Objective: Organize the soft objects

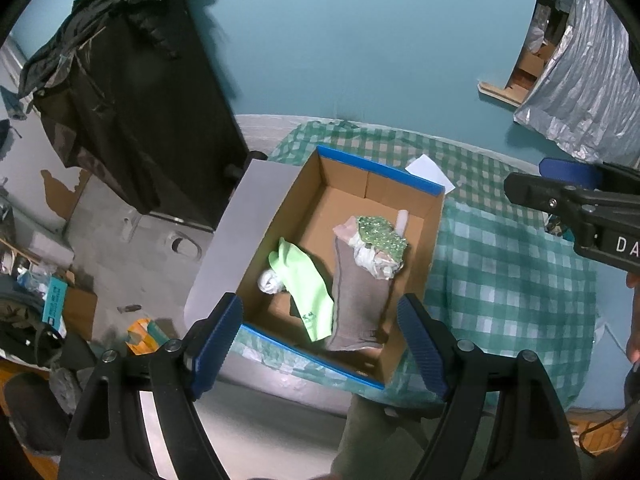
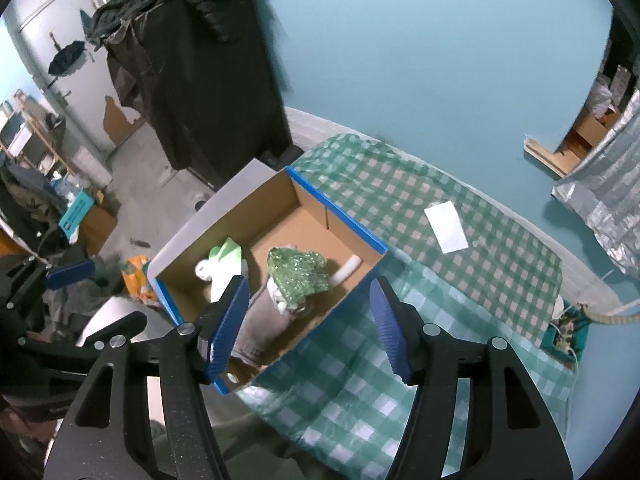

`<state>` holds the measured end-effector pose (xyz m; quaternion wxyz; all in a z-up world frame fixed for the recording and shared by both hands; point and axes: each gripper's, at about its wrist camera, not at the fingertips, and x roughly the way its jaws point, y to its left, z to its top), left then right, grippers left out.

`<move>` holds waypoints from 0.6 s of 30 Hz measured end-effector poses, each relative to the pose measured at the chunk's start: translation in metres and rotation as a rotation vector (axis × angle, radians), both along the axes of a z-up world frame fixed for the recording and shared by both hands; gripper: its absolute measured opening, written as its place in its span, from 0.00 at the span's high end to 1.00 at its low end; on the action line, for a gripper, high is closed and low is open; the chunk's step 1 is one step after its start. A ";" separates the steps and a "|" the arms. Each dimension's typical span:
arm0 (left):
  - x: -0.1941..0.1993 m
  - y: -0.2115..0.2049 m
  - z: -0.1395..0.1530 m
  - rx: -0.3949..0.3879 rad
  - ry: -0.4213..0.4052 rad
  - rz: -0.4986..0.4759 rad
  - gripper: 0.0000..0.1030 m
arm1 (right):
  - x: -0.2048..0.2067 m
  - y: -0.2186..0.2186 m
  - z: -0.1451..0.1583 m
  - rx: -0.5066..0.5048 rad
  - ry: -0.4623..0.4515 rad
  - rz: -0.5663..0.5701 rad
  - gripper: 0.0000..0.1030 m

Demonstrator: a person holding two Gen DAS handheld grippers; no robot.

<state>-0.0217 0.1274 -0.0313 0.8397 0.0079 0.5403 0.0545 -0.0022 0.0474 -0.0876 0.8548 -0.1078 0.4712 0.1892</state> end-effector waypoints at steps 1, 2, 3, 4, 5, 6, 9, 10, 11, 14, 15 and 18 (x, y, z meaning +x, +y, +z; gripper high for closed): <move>-0.001 -0.001 0.001 -0.003 -0.001 0.001 0.21 | -0.002 -0.002 0.001 0.002 -0.002 -0.007 0.39; -0.002 -0.001 0.002 -0.007 -0.004 0.003 0.21 | -0.003 -0.005 0.002 0.005 -0.004 -0.012 0.39; -0.004 -0.002 0.004 -0.015 -0.007 0.001 0.21 | -0.004 -0.006 0.002 0.007 -0.005 -0.016 0.39; -0.005 -0.003 0.006 -0.019 -0.008 -0.003 0.21 | -0.006 -0.007 0.003 0.007 -0.009 -0.021 0.39; -0.006 -0.004 0.007 -0.019 -0.009 -0.006 0.21 | -0.008 -0.008 0.005 0.006 -0.012 -0.025 0.39; -0.008 -0.006 0.008 -0.013 -0.010 -0.010 0.21 | -0.010 -0.008 0.006 0.005 -0.014 -0.028 0.39; -0.012 -0.009 0.010 -0.009 -0.014 -0.015 0.21 | -0.014 -0.011 0.008 0.004 -0.024 -0.035 0.39; -0.013 -0.009 0.011 -0.012 -0.014 -0.016 0.21 | -0.016 -0.012 0.008 0.006 -0.024 -0.037 0.39; -0.013 -0.010 0.012 -0.015 -0.013 -0.016 0.21 | -0.017 -0.013 0.008 0.009 -0.023 -0.039 0.38; -0.015 -0.011 0.012 -0.016 -0.012 -0.016 0.21 | -0.020 -0.016 0.008 0.011 -0.021 -0.045 0.38; -0.015 -0.011 0.012 -0.016 -0.011 -0.015 0.21 | -0.021 -0.016 0.008 0.014 -0.021 -0.047 0.38; -0.017 -0.012 0.013 -0.021 -0.007 -0.015 0.21 | -0.023 -0.020 0.008 0.019 -0.019 -0.054 0.38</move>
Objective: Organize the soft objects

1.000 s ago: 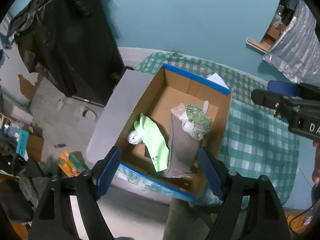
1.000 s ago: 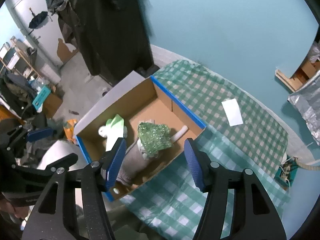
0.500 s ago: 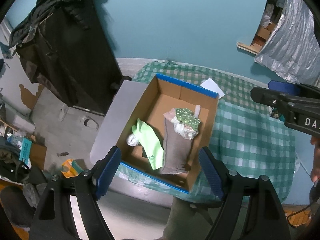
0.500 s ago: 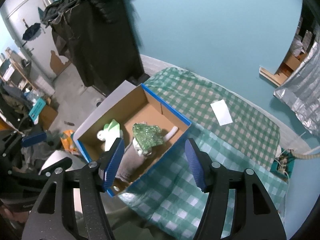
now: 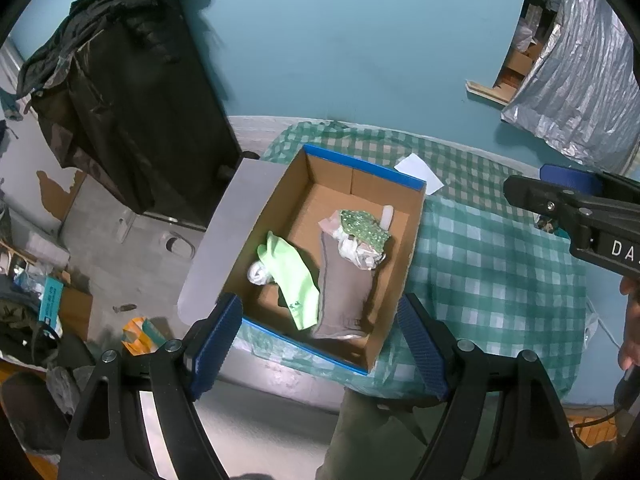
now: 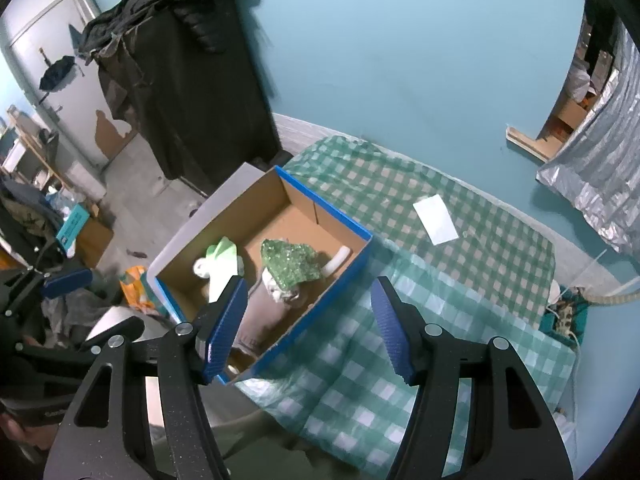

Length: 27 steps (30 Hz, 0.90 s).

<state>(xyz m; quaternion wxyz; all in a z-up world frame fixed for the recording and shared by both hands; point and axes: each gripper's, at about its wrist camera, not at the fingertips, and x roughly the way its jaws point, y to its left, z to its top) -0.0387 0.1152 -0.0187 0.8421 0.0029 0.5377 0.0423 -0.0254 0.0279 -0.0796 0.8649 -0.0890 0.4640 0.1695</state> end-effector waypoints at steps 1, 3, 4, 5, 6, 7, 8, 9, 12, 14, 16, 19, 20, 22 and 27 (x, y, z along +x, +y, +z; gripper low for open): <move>-0.001 -0.001 0.001 -0.001 0.001 -0.001 0.21 | 0.000 -0.001 0.000 0.000 0.000 -0.003 0.38; -0.001 -0.003 0.001 0.004 0.002 -0.006 0.21 | -0.001 -0.002 0.000 0.003 0.000 -0.007 0.38; -0.002 -0.004 0.001 0.008 0.003 -0.008 0.21 | -0.001 -0.003 -0.001 0.004 0.003 -0.010 0.38; -0.002 -0.004 0.001 0.011 0.004 -0.010 0.21 | -0.001 -0.003 -0.001 0.006 0.003 -0.012 0.38; -0.002 -0.005 0.000 0.013 0.005 -0.012 0.21 | -0.001 -0.004 0.000 0.008 0.002 -0.015 0.38; -0.002 -0.006 0.000 0.013 0.007 -0.014 0.21 | -0.001 -0.004 -0.001 0.006 0.005 -0.019 0.38; -0.001 -0.006 -0.001 0.013 0.009 -0.015 0.21 | -0.001 -0.005 -0.001 0.006 0.005 -0.020 0.38; -0.001 -0.006 -0.001 0.012 0.010 -0.016 0.21 | -0.001 -0.006 -0.001 0.008 0.006 -0.020 0.38; -0.001 -0.006 -0.001 0.014 0.012 -0.016 0.21 | -0.002 -0.005 -0.001 0.011 0.006 -0.022 0.38; -0.001 -0.006 -0.001 0.013 0.011 -0.020 0.21 | -0.003 -0.005 -0.001 0.011 0.007 -0.022 0.38; -0.002 -0.007 0.000 0.017 0.009 -0.023 0.21 | -0.003 -0.005 -0.001 0.013 0.008 -0.019 0.38; -0.002 -0.007 0.000 0.015 0.008 -0.022 0.21 | -0.004 -0.004 -0.002 0.014 0.007 -0.019 0.38; -0.002 -0.007 0.000 0.014 0.008 -0.022 0.21 | -0.004 -0.005 -0.002 0.014 0.007 -0.020 0.38; -0.002 -0.007 0.000 0.007 0.009 -0.019 0.21 | -0.004 -0.004 -0.002 0.014 0.007 -0.021 0.38; -0.003 -0.007 -0.002 0.006 0.020 -0.018 0.21 | -0.006 0.000 -0.003 0.015 0.013 -0.014 0.38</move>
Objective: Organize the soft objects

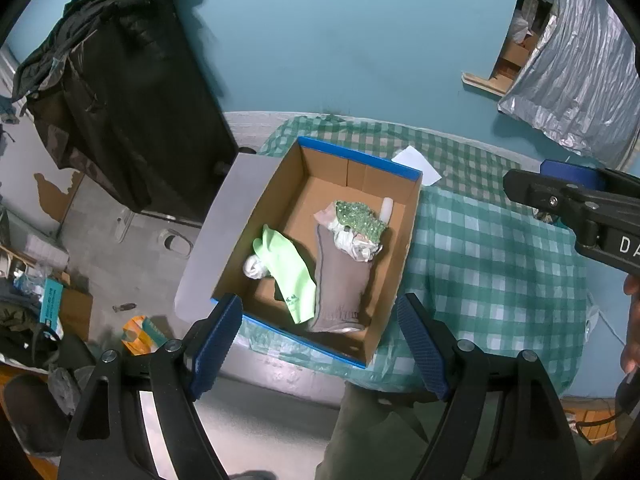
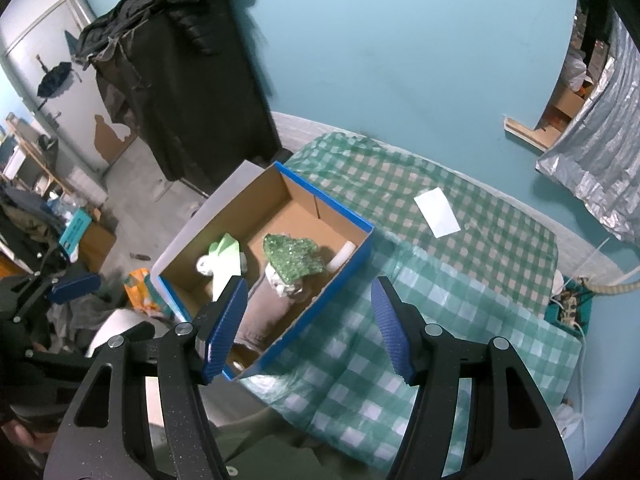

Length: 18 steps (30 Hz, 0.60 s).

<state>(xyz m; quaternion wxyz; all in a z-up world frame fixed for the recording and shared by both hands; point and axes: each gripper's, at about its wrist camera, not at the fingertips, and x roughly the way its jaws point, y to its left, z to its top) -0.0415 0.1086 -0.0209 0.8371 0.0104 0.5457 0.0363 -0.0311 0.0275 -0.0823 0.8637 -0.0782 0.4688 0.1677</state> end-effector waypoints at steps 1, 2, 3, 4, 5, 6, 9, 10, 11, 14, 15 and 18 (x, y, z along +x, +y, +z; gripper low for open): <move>0.000 0.000 0.000 0.001 0.001 -0.001 0.21 | 0.000 0.000 0.000 0.003 0.002 -0.001 0.38; 0.000 -0.001 0.000 0.001 0.001 -0.001 0.21 | 0.000 0.001 0.000 0.003 0.003 0.000 0.38; -0.001 -0.001 0.000 0.003 0.001 0.000 0.21 | -0.001 0.002 -0.001 0.004 0.004 0.002 0.38; -0.001 -0.001 0.000 0.002 0.001 -0.001 0.21 | -0.001 0.002 -0.001 0.003 0.004 0.004 0.38; -0.001 -0.001 0.000 0.001 0.001 -0.001 0.21 | -0.001 0.002 -0.001 0.003 0.004 0.000 0.38; -0.001 -0.001 0.000 0.002 0.002 0.002 0.21 | -0.001 0.002 -0.001 0.004 0.005 0.001 0.38; -0.002 -0.001 0.000 0.004 0.005 0.004 0.21 | -0.001 0.003 -0.001 0.005 0.004 0.003 0.38; -0.002 -0.001 0.000 0.007 0.006 0.006 0.21 | -0.001 0.003 -0.001 0.005 0.004 0.003 0.38; -0.002 0.000 0.000 0.007 0.006 0.007 0.21 | -0.001 0.003 -0.001 0.005 0.005 0.002 0.38; -0.002 0.000 0.000 0.008 0.005 0.006 0.21 | -0.002 0.004 -0.001 0.005 0.004 0.005 0.38; -0.002 0.000 -0.001 0.010 0.006 0.008 0.21 | -0.002 0.004 -0.001 0.006 0.004 0.005 0.38; -0.002 0.000 -0.001 0.010 0.006 0.014 0.21 | -0.001 0.004 -0.001 0.004 0.005 0.003 0.38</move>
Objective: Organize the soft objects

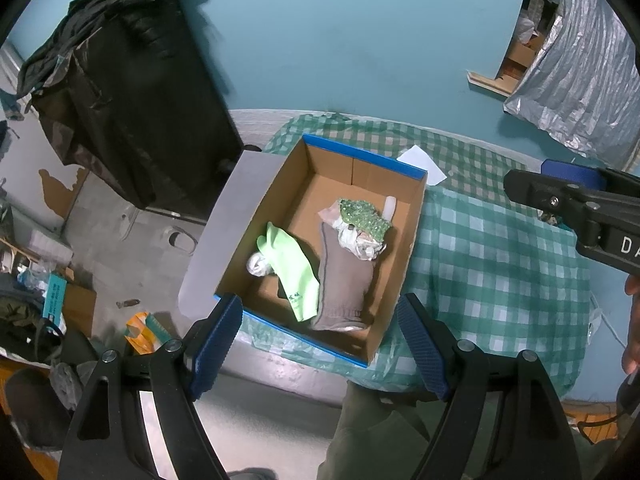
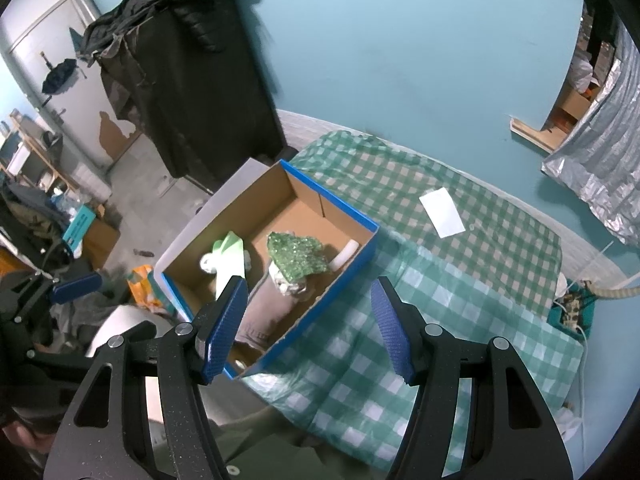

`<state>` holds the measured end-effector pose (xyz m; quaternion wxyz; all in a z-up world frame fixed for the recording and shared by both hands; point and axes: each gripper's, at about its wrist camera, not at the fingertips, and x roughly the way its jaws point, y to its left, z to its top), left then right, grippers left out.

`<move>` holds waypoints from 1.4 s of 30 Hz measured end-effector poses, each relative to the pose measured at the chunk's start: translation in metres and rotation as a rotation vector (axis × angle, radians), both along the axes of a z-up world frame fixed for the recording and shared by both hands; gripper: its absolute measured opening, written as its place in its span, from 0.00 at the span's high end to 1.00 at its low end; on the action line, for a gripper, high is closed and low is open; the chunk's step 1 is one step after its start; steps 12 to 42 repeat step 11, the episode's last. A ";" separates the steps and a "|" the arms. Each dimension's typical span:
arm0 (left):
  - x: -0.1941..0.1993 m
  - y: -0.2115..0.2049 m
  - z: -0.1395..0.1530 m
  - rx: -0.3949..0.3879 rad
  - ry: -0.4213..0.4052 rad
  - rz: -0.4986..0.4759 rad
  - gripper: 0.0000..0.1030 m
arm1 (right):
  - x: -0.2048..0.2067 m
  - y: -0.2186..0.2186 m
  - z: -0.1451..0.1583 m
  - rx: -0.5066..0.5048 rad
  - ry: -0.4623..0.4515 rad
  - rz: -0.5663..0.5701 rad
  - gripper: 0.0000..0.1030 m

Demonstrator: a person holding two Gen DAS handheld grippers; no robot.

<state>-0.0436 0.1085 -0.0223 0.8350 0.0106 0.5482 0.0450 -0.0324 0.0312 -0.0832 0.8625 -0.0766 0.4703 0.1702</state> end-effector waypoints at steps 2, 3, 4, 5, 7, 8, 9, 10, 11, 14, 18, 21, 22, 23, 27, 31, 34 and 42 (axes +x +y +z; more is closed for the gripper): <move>0.001 0.000 0.000 0.001 0.001 0.003 0.18 | 0.000 0.000 0.000 0.002 0.000 0.000 0.38; 0.001 0.000 0.000 0.001 0.001 0.003 0.15 | 0.000 0.000 0.000 0.001 0.000 0.000 0.38; 0.001 0.000 0.000 0.002 0.001 0.002 0.12 | 0.000 0.000 0.000 0.001 0.000 0.001 0.38; 0.001 0.000 0.000 0.005 0.002 0.003 0.12 | 0.000 -0.001 0.000 0.001 0.000 0.001 0.38; 0.001 0.000 0.002 0.016 -0.008 0.012 0.12 | -0.001 0.000 0.000 0.003 0.001 0.000 0.38; 0.002 -0.001 0.002 0.018 -0.011 0.014 0.12 | 0.000 0.000 0.000 0.003 0.000 0.001 0.38; 0.002 -0.001 0.003 0.018 -0.011 0.014 0.12 | 0.000 0.000 0.000 0.001 0.000 0.000 0.38; 0.002 -0.001 0.004 0.017 -0.015 0.018 0.12 | 0.000 0.000 0.000 0.000 0.001 0.000 0.38; 0.002 -0.001 0.004 0.018 -0.018 0.023 0.12 | 0.001 -0.001 0.000 0.002 0.001 0.000 0.38; 0.002 -0.001 0.004 0.018 -0.018 0.023 0.12 | 0.001 -0.001 0.000 0.002 0.001 0.000 0.38; 0.002 -0.001 0.004 0.018 -0.018 0.023 0.12 | 0.001 -0.001 0.000 0.002 0.001 0.000 0.38; 0.002 -0.001 0.004 0.018 -0.018 0.023 0.12 | 0.001 -0.001 0.000 0.002 0.001 0.000 0.38; 0.002 -0.001 0.004 0.018 -0.018 0.023 0.12 | 0.001 -0.001 0.000 0.002 0.001 0.000 0.38; 0.002 -0.001 0.004 0.018 -0.018 0.023 0.12 | 0.001 -0.001 0.000 0.002 0.001 0.000 0.38; 0.002 -0.001 0.004 0.018 -0.018 0.023 0.12 | 0.001 -0.001 0.000 0.002 0.001 0.000 0.38; 0.002 -0.001 0.004 0.018 -0.018 0.023 0.12 | 0.001 -0.001 0.000 0.002 0.001 0.000 0.38; 0.002 -0.001 0.004 0.018 -0.018 0.023 0.12 | 0.001 -0.001 0.000 0.002 0.001 0.000 0.38; 0.002 -0.001 0.004 0.018 -0.018 0.023 0.12 | 0.001 -0.001 0.000 0.002 0.001 0.000 0.38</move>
